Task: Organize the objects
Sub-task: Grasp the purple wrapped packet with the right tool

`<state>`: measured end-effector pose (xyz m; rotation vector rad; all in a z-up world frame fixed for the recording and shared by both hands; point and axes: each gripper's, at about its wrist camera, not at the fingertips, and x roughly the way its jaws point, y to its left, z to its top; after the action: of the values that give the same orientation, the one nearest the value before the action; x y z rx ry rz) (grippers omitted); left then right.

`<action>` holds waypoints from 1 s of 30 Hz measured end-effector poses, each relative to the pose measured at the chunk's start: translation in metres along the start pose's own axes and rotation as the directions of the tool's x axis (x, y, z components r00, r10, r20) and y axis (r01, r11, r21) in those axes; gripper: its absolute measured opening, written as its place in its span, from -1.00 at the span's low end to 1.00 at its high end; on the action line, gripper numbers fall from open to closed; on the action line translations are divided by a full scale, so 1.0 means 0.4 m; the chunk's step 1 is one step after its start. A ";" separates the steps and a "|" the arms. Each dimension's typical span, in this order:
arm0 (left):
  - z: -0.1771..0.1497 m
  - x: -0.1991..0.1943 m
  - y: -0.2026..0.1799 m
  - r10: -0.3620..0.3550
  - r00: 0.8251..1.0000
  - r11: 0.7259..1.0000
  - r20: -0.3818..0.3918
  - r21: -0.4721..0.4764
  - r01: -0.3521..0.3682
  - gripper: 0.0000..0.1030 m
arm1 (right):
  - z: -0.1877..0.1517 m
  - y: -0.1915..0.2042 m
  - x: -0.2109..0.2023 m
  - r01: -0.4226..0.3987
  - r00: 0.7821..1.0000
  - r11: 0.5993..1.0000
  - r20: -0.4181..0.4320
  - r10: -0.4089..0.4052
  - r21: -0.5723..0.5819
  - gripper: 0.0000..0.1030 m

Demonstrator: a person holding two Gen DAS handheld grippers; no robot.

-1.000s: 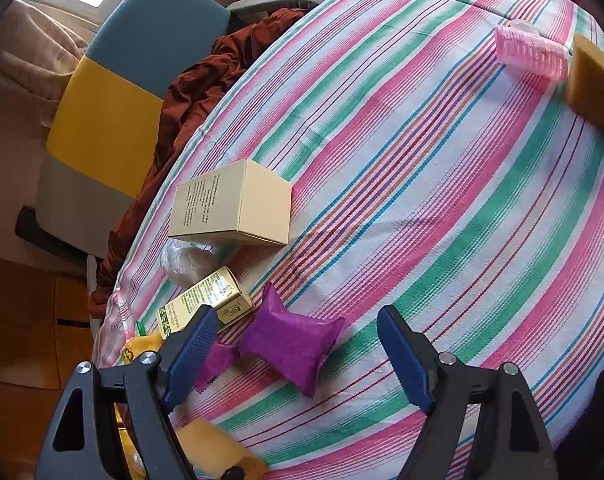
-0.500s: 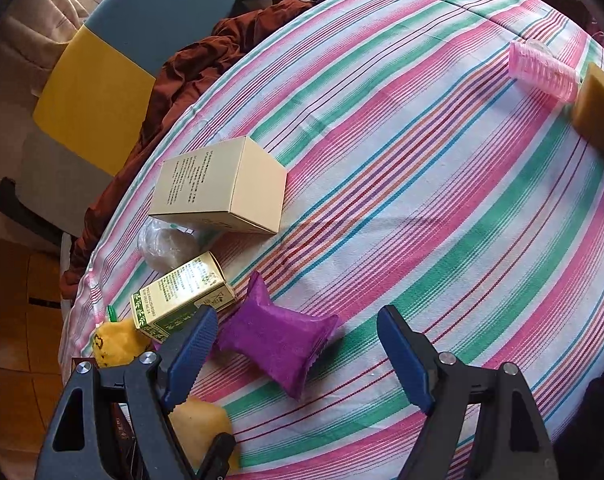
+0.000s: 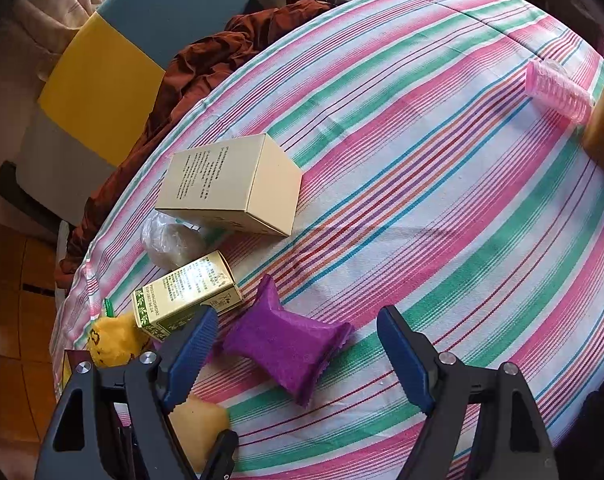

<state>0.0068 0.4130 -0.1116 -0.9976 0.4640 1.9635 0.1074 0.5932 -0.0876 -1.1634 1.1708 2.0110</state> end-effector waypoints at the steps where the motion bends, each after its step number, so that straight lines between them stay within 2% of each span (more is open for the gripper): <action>1: -0.002 0.000 0.004 -0.009 1.000 1.000 0.006 -0.006 0.009 0.73 | -0.001 0.006 0.000 0.004 1.000 1.000 0.002 -0.004 -0.015 0.62; 6: -0.005 -0.004 0.015 -0.044 0.999 0.999 0.013 -0.013 0.044 0.76 | -0.015 0.064 0.007 0.037 0.999 0.989 0.007 -0.036 -0.145 0.62; 10: -0.009 -0.007 0.018 -0.054 0.998 0.998 0.023 -0.018 0.054 0.76 | -0.040 0.098 0.009 0.107 0.994 0.963 0.015 -0.107 -0.247 0.62; 18: -0.012 -0.002 0.020 -0.065 0.997 0.998 0.034 -0.020 0.065 0.76 | -0.063 0.108 0.003 0.149 0.988 0.937 0.013 -0.153 -0.315 0.61; 25: -0.012 0.000 0.012 -0.061 0.998 0.998 0.034 -0.015 0.061 0.76 | -0.067 0.092 0.043 0.256 0.960 0.900 -0.015 -0.279 -0.352 0.61; 30: -0.013 -0.003 0.015 -0.059 0.998 0.998 0.035 -0.014 0.060 0.76 | -0.076 0.113 0.034 0.251 0.963 0.881 0.015 -0.268 -0.401 0.61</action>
<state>0.0045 0.4055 -0.1140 -0.9745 0.3967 1.9306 0.0784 0.5451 -0.0883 -1.4772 0.5852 2.0737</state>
